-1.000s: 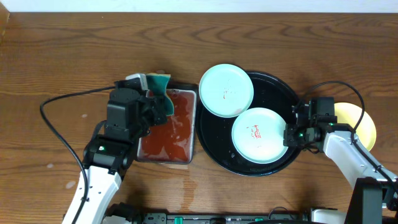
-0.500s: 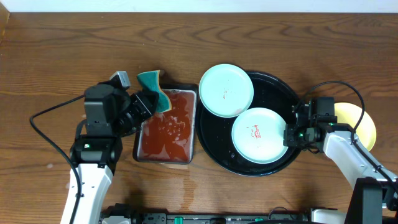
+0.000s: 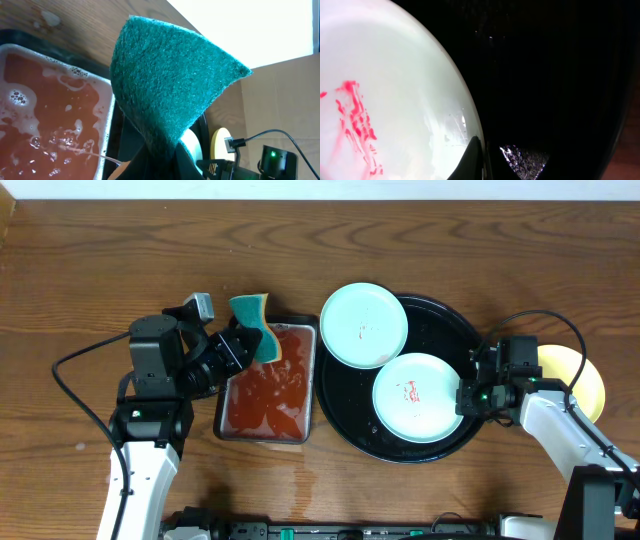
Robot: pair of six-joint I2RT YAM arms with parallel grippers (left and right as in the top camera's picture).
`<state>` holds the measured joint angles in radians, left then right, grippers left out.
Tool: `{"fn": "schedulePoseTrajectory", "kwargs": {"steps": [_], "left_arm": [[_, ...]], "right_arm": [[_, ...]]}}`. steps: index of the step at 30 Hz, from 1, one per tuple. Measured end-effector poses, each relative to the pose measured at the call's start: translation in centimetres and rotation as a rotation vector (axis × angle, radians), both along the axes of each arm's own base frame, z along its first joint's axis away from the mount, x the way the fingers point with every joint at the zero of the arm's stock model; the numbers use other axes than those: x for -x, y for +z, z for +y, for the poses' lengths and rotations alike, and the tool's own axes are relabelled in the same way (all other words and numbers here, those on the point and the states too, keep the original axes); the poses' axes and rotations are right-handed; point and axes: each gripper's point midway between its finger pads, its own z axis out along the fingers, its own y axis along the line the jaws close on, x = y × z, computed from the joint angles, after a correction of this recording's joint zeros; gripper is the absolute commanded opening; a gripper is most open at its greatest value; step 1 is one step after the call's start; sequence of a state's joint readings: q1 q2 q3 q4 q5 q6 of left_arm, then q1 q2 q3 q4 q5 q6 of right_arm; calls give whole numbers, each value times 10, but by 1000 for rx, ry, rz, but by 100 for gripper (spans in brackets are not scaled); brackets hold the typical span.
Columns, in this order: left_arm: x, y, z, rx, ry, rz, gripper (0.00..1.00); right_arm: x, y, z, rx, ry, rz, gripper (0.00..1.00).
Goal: Clean dirty plates on tray and stack at the side
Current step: 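Lift the green sponge out of the basin with the left gripper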
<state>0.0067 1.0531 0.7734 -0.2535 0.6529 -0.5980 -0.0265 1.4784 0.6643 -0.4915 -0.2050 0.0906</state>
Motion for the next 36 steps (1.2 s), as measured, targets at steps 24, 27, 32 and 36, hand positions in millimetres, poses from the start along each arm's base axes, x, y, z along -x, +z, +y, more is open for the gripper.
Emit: {"fn": "schedulePoseTrajectory", "kwargs": {"steps": [24, 27, 32, 36], "left_arm": [[-2, -6, -2, -4, -6, 16, 7], [-5, -18, -6, -20, -21, 47, 8], [-12, -58, -15, -96, -39, 134, 7], [-16, -96, -25, -168, -72, 210, 8]], "right_arm": [[0, 0, 0, 0, 0, 0, 1], [0, 0, 0, 0, 0, 0, 1], [0, 0, 0, 0, 0, 0, 1], [0, 0, 0, 0, 0, 0, 1]]}}
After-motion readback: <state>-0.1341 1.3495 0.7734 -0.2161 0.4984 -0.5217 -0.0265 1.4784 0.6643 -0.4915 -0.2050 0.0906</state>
